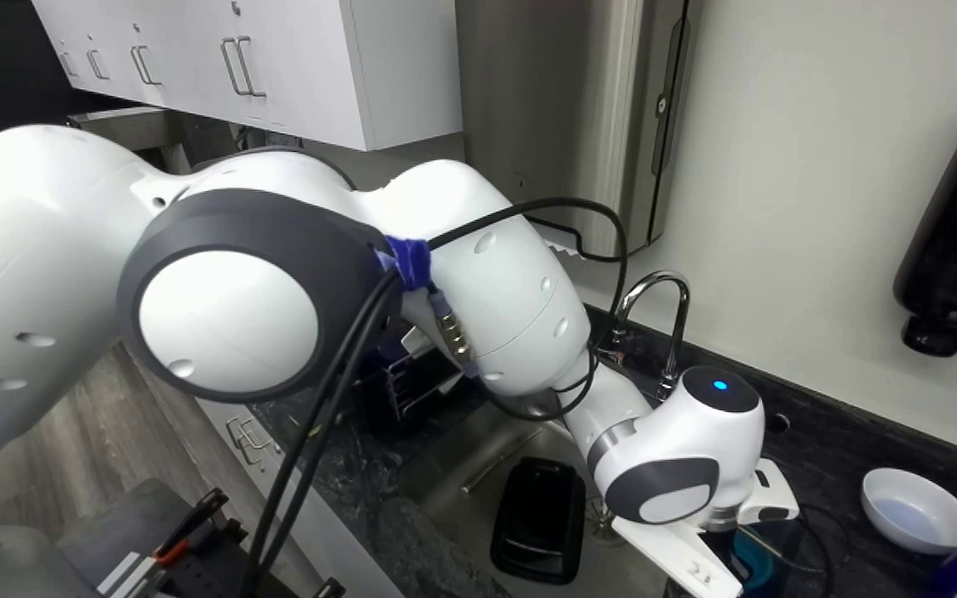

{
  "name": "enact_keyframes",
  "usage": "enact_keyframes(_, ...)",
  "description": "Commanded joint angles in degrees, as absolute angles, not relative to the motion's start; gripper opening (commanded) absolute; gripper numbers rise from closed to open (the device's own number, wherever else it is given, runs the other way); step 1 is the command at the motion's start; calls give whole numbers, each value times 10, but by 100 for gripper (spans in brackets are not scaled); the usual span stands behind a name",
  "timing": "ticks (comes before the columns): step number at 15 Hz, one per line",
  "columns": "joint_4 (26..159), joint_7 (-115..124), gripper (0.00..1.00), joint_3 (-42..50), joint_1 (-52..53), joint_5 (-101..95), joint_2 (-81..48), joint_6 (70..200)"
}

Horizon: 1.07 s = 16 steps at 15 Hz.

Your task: Take the straw out of the sink and put it in the cutlery compartment, pick the lid on the tray, place it on the cup in the sink, lift the cup, drop it in the sink then move the pan in the sink to the left

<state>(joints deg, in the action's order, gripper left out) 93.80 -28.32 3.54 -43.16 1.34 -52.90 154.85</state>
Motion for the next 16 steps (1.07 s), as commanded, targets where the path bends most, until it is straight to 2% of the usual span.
enact_keyframes(1,976,-292,0,25,-451,7,-501,1577)
enact_keyframes(16,1065,-368,0,-31,-482,-6,-403,1666)
